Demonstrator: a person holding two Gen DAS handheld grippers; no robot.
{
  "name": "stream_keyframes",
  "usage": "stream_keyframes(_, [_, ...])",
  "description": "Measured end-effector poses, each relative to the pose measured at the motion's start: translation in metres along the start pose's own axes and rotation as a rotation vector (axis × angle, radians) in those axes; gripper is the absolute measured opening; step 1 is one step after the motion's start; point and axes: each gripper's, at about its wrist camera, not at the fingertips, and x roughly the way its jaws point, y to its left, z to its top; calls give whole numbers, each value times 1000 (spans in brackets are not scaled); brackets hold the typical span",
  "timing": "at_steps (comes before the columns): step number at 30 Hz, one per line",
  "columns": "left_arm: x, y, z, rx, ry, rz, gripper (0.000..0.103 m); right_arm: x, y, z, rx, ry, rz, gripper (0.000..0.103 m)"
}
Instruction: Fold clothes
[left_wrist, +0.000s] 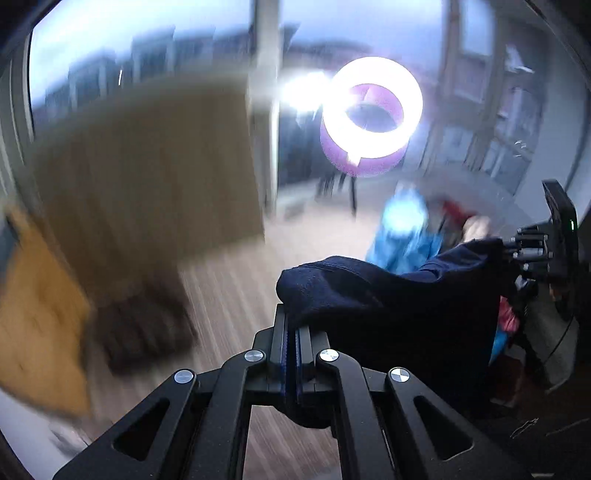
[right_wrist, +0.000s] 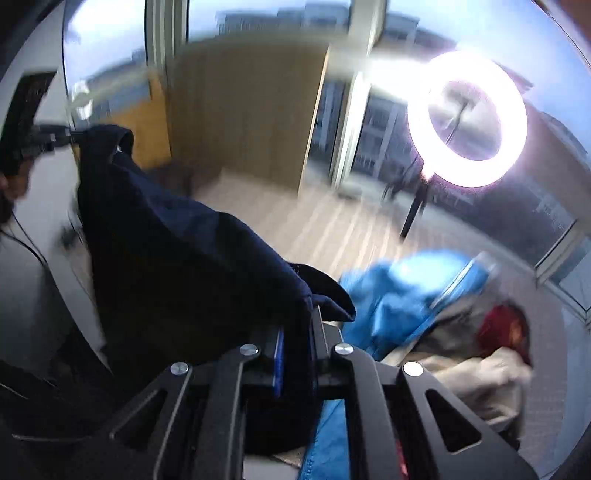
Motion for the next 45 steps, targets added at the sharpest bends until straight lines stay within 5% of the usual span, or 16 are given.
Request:
stream_keyframes(3, [54, 6, -36, -12, 119, 17, 2, 62, -3, -24, 30, 146, 38, 13])
stream_keyframes(6, [67, 7, -64, -18, 173, 11, 2, 93, -17, -45, 59, 234, -64, 22])
stream_keyframes(9, [70, 12, -84, -38, 210, -6, 2, 82, -20, -57, 51, 212, -29, 26])
stream_keyframes(12, [66, 17, -95, -47, 220, -12, 2, 81, -6, -49, 7, 157, 46, 55])
stream_keyframes(20, [58, 36, -117, -96, 236, -8, 2, 111, 10, -24, -70, 141, 97, 57])
stream_keyframes(21, [57, 38, -120, -101, 238, -6, 2, 106, 10, -20, -67, 122, 98, 55])
stream_keyframes(23, [57, 42, -125, -109, 243, -3, 2, 95, 9, -14, -62, 85, 102, 15])
stream_keyframes(24, [57, 43, -127, -113, 245, -2, 2, 89, 8, -11, -59, 67, 104, 3])
stream_keyframes(31, [15, 54, -86, -123, 90, -26, 2, 50, 4, 12, -41, -61, 116, 2])
stream_keyframes(36, [-32, 39, -4, 9, -83, 14, 2, -50, -15, 71, -28, -279, -24, 2])
stream_keyframes(39, [-67, 25, 18, 88, -155, 3, 2, -112, -13, 83, -34, -386, -88, 2])
stream_keyframes(42, [-74, 13, 8, 142, -139, -40, 2, -138, -10, 61, 4, -401, -93, 2])
stream_keyframes(45, [-43, -7, -22, 183, -40, -148, 3, -121, -10, 20, 66, -315, -128, 2])
